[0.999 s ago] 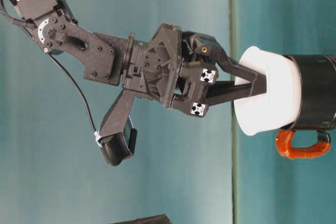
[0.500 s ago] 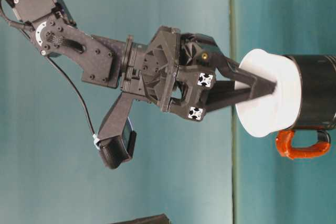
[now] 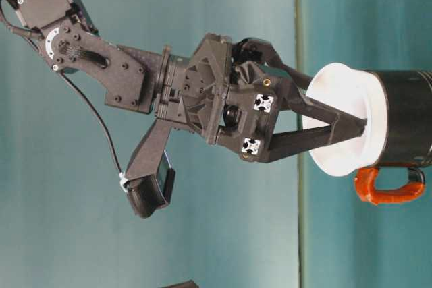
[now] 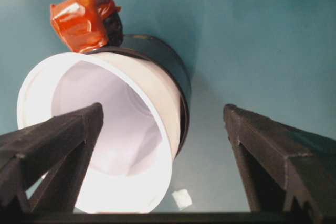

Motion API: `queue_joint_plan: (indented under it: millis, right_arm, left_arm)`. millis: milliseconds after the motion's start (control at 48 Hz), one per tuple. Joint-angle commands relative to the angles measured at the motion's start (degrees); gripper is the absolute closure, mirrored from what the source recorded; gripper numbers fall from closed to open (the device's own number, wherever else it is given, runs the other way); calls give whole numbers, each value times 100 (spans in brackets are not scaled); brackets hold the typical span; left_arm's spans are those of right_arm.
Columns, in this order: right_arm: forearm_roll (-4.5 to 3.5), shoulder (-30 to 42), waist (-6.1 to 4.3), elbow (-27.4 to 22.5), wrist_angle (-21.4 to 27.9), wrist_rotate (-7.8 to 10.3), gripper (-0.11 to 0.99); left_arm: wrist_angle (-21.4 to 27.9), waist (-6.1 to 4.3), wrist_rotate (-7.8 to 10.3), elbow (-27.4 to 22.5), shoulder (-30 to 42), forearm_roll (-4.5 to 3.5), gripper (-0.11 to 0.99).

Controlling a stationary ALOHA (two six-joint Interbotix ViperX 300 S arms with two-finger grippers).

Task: Put the paper cup into the moved red handle cup holder.

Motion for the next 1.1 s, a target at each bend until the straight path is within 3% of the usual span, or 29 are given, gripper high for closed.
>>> queue_joint_plan:
  millis: [0, 187, 458, 624, 853, 1082]
  right_arm:
    - [9, -246, 35, -88, -18, 0, 11]
    - [-9, -378, 26, -211, 18, -9, 11]
    - [-193, -773, 35, -404, 193, -18, 11]
    - [-193, -993, 26, -448, 281, -62, 12]
    - [-272, -1389, 26, -431, 281, -79, 12]
    - [-272, -1749, 44, -343, 352, -281, 12]
  left_arm:
    - [-44, -18, 9, -62, -44, 18, -1]
    - [-44, -18, 9, -26, -97, 18, 0]
    - [-35, -18, 9, 9, -211, 18, 0]
    - [-35, -18, 9, 9, -229, 9, 0]
    - [-18, -9, 9, 9, -255, 18, 0]
    - [0, -18, 9, 18, -281, 18, 0]
